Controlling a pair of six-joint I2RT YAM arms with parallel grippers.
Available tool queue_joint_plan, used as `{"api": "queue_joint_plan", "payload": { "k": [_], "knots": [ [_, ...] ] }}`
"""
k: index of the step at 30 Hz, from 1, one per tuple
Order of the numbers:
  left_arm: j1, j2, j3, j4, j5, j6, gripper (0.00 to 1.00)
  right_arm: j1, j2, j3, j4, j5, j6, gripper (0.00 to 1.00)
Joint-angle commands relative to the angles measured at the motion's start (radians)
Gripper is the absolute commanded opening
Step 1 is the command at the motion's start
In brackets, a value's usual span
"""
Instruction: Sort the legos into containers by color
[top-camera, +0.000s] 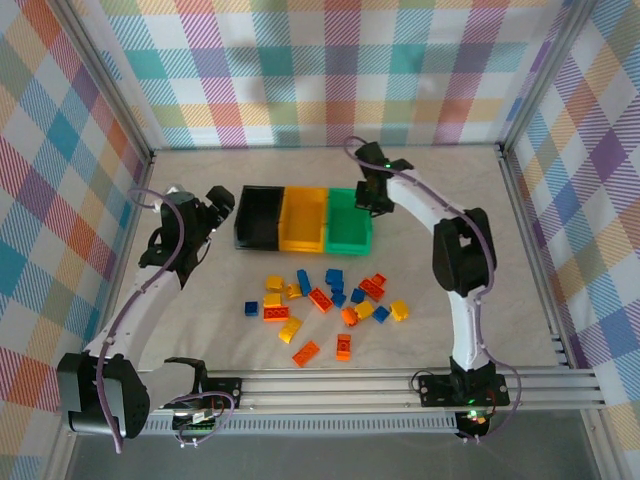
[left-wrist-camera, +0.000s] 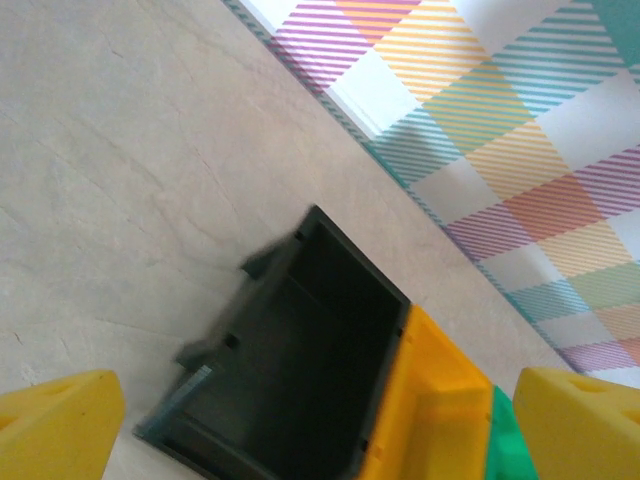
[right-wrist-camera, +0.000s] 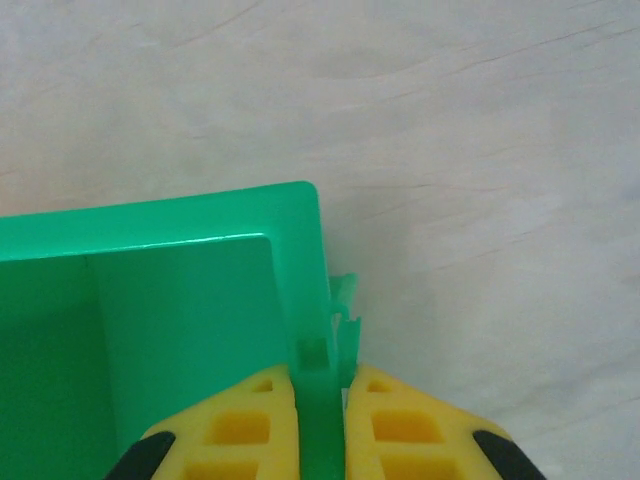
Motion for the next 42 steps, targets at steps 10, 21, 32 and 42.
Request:
{"api": "queue_joint_plan", "payload": {
  "k": [10,21,32,42],
  "knots": [
    [-0.018,-0.024,0.004,0.002,-0.003,-0.019,1.00,-0.045,-0.032,-0.047,0.096,-0.200,-0.159,0.00],
    [-0.019,-0.031,-0.015,-0.002,-0.009,-0.031,1.00,-0.045,-0.055,-0.073,0.059,-0.153,-0.133,0.00],
    [-0.018,-0.045,-0.016,0.001,-0.018,-0.033,1.00,-0.045,-0.083,-0.116,0.081,-0.129,-0.084,0.06],
    [-0.018,-0.069,-0.023,0.042,-0.029,-0.053,1.00,-0.046,-0.228,-0.187,0.149,-0.131,-0.063,0.71]
  ]
}}
